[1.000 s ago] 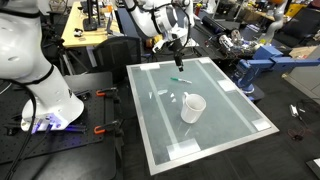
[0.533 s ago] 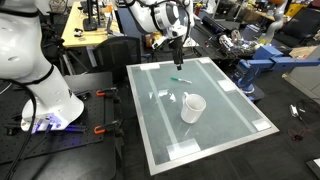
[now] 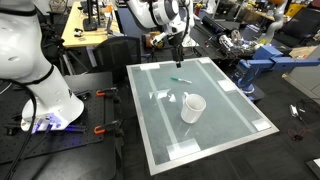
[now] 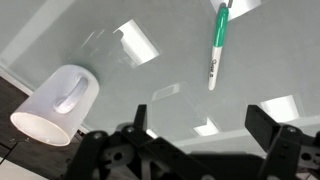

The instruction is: Take the pen out of the mug and put it on the table

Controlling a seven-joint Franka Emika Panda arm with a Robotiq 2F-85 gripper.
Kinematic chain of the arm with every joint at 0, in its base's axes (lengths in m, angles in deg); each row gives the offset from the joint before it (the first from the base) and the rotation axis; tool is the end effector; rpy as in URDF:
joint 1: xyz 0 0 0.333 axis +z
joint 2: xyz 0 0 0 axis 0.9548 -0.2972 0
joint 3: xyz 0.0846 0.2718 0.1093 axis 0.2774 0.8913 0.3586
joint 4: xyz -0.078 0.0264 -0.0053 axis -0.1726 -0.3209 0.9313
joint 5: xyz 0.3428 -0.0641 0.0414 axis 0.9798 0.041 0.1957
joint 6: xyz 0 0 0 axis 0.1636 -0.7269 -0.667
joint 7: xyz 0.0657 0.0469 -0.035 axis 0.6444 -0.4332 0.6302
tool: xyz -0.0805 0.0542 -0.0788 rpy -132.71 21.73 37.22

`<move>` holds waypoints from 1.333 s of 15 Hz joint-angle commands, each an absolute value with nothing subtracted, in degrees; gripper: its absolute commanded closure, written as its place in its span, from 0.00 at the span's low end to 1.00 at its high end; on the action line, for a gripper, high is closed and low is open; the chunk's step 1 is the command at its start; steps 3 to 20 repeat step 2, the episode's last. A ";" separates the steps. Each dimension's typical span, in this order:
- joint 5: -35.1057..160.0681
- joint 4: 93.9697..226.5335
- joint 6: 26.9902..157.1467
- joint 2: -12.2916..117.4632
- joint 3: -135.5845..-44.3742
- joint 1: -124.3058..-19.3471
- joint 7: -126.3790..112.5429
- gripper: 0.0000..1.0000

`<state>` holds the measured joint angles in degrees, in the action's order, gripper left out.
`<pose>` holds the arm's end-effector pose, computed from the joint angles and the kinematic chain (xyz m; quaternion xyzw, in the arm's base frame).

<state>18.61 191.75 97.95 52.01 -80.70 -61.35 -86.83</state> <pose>0.5169 0.1456 0.2644 0.9353 -0.2608 0.1850 0.1515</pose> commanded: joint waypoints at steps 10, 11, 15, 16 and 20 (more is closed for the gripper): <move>19.06 191.79 98.03 52.07 -81.53 -60.48 -86.52 0.00; 19.06 191.79 98.03 52.07 -81.53 -60.48 -86.52 0.00; 19.06 191.79 98.03 52.07 -81.53 -60.48 -86.52 0.00; 19.06 191.79 98.03 52.07 -81.53 -60.48 -86.52 0.00; 19.06 191.79 98.03 52.07 -81.53 -60.48 -86.52 0.00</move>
